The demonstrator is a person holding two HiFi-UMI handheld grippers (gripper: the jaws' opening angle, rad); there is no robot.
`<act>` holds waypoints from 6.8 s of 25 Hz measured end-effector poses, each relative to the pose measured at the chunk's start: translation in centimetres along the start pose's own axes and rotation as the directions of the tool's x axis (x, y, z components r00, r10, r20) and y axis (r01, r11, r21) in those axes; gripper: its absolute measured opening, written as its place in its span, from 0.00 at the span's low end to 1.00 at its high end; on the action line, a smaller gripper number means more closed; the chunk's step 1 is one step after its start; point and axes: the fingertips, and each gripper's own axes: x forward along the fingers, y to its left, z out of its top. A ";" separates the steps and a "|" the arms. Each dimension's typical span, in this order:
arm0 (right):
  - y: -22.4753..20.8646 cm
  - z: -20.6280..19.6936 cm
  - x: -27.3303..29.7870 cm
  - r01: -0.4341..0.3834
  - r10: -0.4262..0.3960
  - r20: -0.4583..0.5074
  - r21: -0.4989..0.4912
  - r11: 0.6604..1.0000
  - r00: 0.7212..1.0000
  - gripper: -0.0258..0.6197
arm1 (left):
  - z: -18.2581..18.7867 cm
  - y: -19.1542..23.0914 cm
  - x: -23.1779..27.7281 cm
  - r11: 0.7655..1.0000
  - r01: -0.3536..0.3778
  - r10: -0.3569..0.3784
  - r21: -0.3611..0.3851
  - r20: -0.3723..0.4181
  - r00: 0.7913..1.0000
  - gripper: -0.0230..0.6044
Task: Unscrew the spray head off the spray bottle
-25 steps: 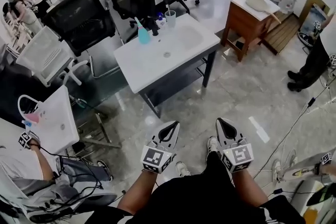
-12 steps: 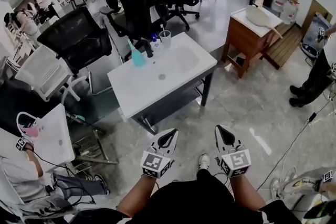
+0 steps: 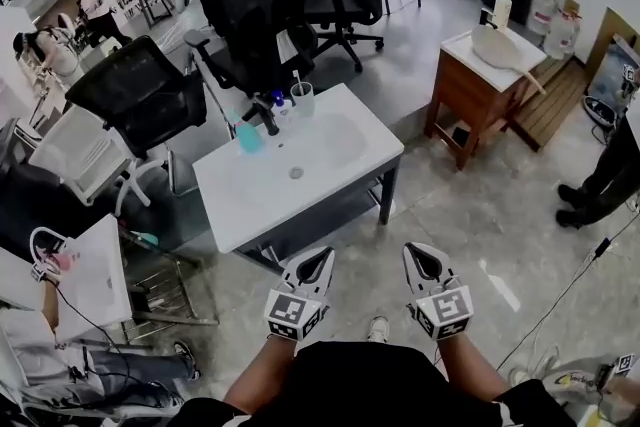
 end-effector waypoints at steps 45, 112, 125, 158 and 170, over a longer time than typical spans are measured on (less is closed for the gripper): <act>7.1 6.1 40.2 -0.297 0.291 -0.081 -0.069 0.953 0.953 0.05 | -0.2 36.3 6.2 0.966 -0.236 0.233 -0.103 -0.048 0.971 0.06; 3.2 -0.7 55.1 -0.622 0.606 -0.283 0.044 0.782 0.743 0.05 | -10.4 52.0 15.3 0.691 -0.689 0.633 -0.220 -0.275 0.723 0.79; 2.3 -2.8 55.1 -0.597 0.589 -0.323 0.087 0.798 0.741 0.05 | -12.1 54.6 17.7 0.711 -0.687 0.640 -0.150 -0.265 0.721 0.79; 1.4 -5.2 54.5 -0.594 0.584 -0.390 0.110 0.797 0.712 0.05 | -11.8 57.3 19.6 0.679 -0.728 0.720 -0.091 -0.109 0.685 0.77; 1.1 -5.6 54.0 -0.593 0.585 -0.395 0.115 0.797 0.708 0.05 | -11.4 56.9 19.2 0.661 -0.748 0.741 -0.058 -0.105 0.663 0.71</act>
